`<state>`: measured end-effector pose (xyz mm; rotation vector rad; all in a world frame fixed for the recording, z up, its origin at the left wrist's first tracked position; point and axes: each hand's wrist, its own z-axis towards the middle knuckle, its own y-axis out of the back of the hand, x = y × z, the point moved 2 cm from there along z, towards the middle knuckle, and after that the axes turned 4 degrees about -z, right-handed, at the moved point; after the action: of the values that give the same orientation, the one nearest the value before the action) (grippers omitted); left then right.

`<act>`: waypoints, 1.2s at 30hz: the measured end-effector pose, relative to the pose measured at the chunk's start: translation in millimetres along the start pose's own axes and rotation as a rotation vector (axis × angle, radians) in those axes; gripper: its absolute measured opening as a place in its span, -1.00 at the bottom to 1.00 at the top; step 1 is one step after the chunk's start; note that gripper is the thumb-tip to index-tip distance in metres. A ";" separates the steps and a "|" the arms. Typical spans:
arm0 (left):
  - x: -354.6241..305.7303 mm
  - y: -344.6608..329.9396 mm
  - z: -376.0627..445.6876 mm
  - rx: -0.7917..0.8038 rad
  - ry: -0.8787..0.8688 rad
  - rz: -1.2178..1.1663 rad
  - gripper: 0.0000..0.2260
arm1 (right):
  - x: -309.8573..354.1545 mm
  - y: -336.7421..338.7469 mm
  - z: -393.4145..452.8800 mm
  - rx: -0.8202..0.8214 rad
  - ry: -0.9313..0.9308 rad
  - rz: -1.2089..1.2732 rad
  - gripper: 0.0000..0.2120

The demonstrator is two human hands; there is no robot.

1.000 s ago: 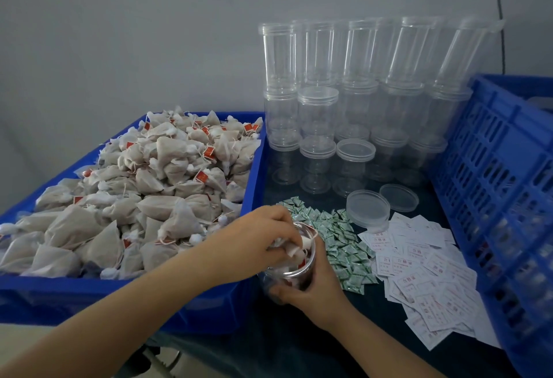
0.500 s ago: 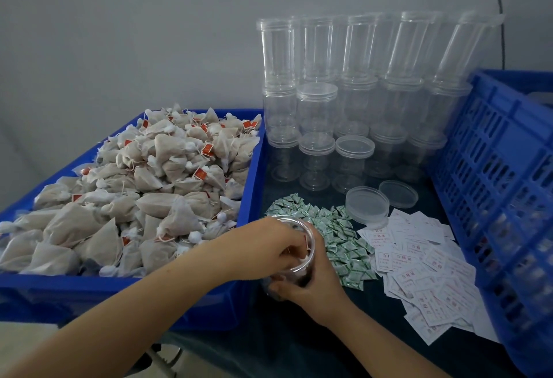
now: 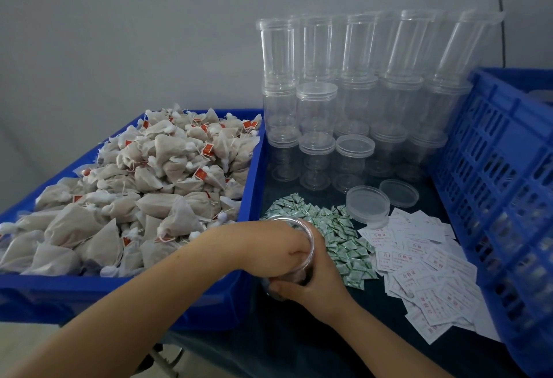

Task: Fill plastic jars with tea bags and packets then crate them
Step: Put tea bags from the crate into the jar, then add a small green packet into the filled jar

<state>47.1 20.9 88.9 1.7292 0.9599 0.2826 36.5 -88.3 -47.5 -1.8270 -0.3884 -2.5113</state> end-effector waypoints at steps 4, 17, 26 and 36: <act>-2.0 4.1 0.4 -0.019 -0.030 -0.012 -0.78 | 3.0 6.6 -0.1 -0.019 0.013 -0.013 -0.13; -15.3 32.1 35.8 -0.374 -0.215 -0.691 -0.87 | 17.0 67.2 -38.0 -0.116 0.042 -0.078 -0.14; 13.2 3.5 144.5 -0.450 0.342 -0.365 -0.72 | 7.3 75.0 -56.1 -0.199 0.024 -0.107 -0.16; 26.5 -25.1 181.5 -0.517 0.576 -0.546 -0.76 | 8.5 85.2 -60.6 -0.208 0.076 -0.056 -0.26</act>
<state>163.5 -83.5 -10.3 0.8734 1.5676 0.6212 -9.8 -182.1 -40.6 -1.8018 -0.1851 -2.7421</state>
